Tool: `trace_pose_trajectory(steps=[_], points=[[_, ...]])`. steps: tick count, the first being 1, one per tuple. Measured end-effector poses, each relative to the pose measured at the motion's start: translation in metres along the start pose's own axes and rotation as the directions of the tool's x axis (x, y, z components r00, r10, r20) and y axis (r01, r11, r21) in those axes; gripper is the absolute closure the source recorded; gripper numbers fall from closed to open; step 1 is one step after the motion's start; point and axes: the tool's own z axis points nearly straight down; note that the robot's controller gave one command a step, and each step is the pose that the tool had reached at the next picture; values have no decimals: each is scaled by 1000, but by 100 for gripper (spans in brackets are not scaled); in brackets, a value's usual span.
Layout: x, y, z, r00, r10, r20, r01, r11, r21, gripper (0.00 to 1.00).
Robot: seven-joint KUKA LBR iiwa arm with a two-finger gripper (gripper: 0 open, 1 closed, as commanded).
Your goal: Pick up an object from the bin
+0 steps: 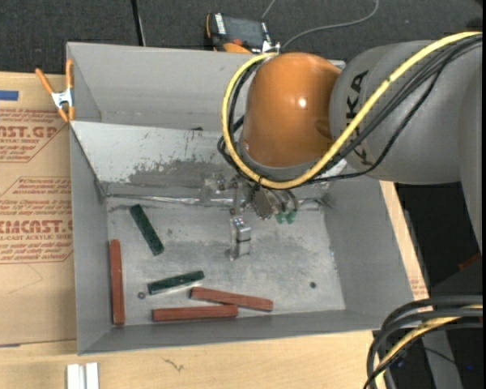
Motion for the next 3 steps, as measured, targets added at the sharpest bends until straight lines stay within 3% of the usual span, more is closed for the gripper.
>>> trace_pose_trajectory(steps=[1, 2, 3], points=[[24, 53, 135, 995, -102, -1, 102, 995, -1, 0], [23, 52, 131, 995, -100, 0, 100, 995, -1, 100], [19, 75, -4, 992, -126, 7, 126, 992, 1, 100]])
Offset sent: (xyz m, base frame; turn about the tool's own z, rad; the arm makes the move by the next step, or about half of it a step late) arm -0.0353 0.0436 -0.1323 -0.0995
